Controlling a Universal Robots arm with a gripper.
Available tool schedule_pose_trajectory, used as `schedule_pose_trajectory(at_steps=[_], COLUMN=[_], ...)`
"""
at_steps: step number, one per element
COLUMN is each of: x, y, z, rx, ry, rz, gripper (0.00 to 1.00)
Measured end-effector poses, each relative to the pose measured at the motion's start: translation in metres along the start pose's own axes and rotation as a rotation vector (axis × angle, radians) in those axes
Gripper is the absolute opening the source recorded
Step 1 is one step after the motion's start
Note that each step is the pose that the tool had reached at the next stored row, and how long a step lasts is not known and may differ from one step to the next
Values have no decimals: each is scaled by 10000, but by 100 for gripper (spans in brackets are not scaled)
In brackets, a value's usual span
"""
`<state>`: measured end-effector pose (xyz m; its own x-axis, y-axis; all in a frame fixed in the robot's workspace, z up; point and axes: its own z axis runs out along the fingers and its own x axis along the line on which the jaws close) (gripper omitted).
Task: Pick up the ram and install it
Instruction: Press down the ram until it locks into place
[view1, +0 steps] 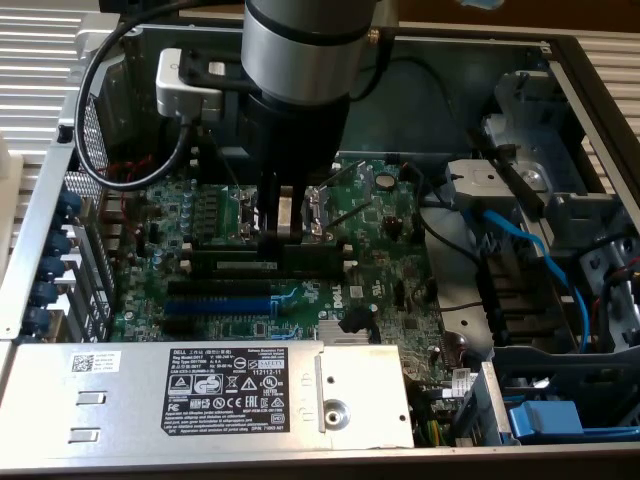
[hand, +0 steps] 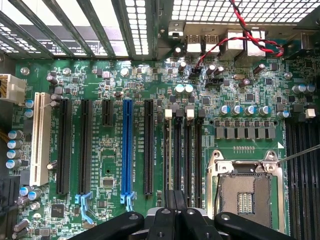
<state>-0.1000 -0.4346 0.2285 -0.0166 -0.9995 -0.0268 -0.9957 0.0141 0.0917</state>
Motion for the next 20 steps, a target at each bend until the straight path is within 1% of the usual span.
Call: schedule_pose_trajectory(at_steps=[14,20], x=[1,1], y=[-4,-3], z=[40,34], rx=[-4,-5], ry=[2,-3], rz=[-9,-10], gripper=[11,11])
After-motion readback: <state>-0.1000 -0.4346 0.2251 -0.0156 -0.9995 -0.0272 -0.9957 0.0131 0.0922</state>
